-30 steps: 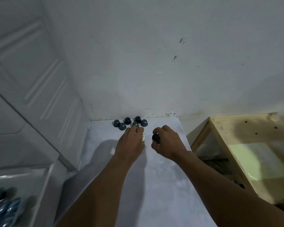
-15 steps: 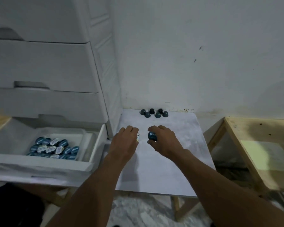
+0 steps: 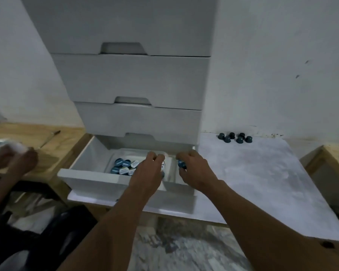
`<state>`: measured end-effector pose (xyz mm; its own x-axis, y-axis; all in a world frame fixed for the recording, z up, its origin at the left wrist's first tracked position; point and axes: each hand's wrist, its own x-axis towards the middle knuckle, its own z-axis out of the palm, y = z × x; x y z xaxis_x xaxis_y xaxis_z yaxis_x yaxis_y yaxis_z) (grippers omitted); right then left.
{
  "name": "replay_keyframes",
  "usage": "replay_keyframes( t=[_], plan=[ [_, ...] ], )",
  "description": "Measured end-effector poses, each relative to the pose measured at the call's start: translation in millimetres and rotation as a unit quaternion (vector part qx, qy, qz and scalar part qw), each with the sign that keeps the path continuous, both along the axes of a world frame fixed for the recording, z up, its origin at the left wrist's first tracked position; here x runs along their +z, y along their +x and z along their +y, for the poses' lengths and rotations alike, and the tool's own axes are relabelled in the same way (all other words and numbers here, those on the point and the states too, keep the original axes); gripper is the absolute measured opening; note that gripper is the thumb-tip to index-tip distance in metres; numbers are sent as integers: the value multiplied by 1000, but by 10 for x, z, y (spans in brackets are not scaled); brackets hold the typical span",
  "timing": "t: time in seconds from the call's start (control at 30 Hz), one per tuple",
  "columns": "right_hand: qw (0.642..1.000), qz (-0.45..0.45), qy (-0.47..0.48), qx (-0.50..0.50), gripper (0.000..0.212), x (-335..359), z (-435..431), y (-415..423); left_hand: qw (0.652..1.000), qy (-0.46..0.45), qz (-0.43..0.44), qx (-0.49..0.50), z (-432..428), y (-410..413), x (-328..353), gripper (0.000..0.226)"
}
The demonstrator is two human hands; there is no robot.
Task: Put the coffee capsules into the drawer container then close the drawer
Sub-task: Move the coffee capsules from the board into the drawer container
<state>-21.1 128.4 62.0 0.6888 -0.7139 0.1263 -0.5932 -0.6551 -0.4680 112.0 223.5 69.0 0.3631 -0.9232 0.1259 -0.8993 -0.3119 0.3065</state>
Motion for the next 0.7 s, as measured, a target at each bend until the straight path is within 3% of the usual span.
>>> replay_keyframes(
  t=[0.1, 0.27, 0.7],
  plan=[
    [1000, 3, 0, -19, 48, -21, 241, 384, 1000, 17, -11, -15, 177, 423, -11, 44],
    [999, 31, 11, -33, 40, -121, 365, 730, 999, 15, 12, -29, 241, 893, -88, 44],
    [993, 93, 51, -40, 45, -536, -332, 1325, 995, 75, 44, -49, -474, 1465, -488, 46]
  ],
)
